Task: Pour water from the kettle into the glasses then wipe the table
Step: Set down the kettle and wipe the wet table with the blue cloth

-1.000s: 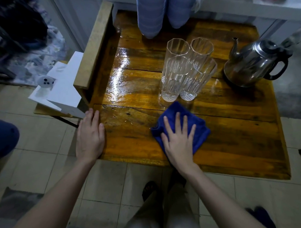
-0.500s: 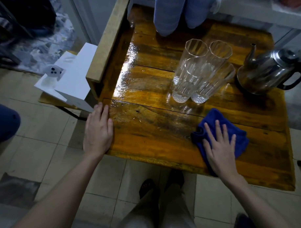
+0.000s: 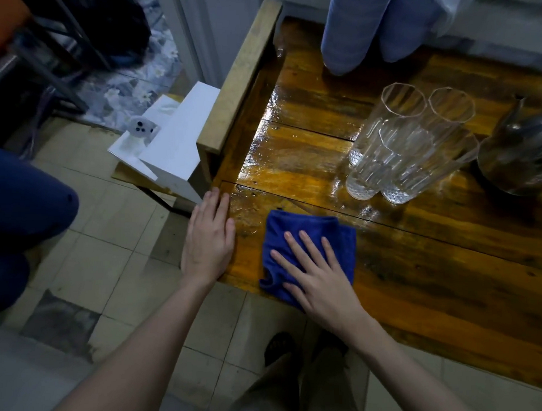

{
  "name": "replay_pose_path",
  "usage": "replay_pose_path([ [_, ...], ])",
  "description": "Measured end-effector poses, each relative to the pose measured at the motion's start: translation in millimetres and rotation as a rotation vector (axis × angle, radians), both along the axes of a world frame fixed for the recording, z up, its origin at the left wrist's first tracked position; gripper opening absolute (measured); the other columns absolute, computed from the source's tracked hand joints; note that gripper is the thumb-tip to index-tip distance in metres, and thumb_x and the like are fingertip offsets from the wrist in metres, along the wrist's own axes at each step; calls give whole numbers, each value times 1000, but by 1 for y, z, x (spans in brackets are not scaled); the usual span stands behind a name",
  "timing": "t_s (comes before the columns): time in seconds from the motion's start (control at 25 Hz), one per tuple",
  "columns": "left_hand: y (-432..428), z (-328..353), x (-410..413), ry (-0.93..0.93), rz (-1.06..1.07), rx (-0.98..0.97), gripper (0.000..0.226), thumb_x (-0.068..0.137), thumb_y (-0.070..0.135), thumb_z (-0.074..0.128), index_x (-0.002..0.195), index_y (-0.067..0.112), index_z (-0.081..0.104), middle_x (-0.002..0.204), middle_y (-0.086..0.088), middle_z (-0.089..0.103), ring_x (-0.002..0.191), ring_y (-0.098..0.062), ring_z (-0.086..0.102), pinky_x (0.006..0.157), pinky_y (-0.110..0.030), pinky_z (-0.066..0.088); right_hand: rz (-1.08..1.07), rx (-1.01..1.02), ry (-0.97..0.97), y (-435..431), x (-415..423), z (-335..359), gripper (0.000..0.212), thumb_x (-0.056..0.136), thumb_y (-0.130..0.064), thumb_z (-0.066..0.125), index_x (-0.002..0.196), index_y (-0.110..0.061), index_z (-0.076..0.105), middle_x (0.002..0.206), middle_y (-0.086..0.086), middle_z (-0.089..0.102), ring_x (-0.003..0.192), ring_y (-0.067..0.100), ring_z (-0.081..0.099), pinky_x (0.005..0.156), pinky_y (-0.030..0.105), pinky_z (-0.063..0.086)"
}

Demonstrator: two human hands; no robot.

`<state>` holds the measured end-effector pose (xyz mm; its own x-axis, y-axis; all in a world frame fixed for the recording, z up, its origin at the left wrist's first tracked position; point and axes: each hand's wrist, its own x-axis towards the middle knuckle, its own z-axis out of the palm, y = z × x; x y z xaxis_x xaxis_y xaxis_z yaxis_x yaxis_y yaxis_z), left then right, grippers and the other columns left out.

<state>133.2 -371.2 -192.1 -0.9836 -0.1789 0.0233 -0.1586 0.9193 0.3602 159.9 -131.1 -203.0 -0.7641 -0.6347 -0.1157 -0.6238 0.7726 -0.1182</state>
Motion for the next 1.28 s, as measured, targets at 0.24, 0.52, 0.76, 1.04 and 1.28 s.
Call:
replay_pose_path([
  [0.24, -1, -1, 1, 7, -1, 53, 50, 100, 30, 34, 148, 15, 34, 156, -6, 30, 145, -20, 24, 118, -44, 23, -167, 53, -35, 98, 25, 6, 59, 101, -55, 14, 156, -32, 11, 165, 3, 4, 151, 26, 7, 118, 51, 8],
  [0.52, -2, -1, 2, 63, 121, 89, 43, 99, 15, 42, 142, 10, 43, 150, -11, 41, 140, -24, 35, 118, -38, 23, -235, 34, -65, 21, -17, 9, 73, 96, -64, 15, 156, -23, 13, 164, 12, 2, 150, 33, -3, 117, 61, 3],
  [0.76, -1, -2, 3, 44, 168, 69, 44, 100, 16, 38, 144, 11, 39, 152, -11, 37, 140, -25, 35, 114, -32, 18, -67, 29, -58, -76, -65, 5, 76, 93, -70, 14, 156, -28, 6, 164, 7, -5, 150, 31, -11, 117, 59, -3],
  [1.04, -12, -10, 18, 9, -1, -44, 49, 102, 22, 32, 150, 13, 24, 158, -7, 25, 147, -18, 20, 119, -33, 13, 108, 40, -105, -44, -70, 10, 61, 97, -59, 1, 154, -39, -3, 164, -1, -12, 148, 18, -19, 119, 50, -8],
  [1.28, -13, -13, 18, 52, 25, 13, 48, 101, 18, 34, 148, 12, 28, 157, -7, 28, 146, -17, 23, 119, -31, 11, -14, 40, -120, 7, -70, 11, 60, 99, -57, 6, 155, -37, 1, 165, -1, -9, 150, 16, -15, 119, 46, -8],
])
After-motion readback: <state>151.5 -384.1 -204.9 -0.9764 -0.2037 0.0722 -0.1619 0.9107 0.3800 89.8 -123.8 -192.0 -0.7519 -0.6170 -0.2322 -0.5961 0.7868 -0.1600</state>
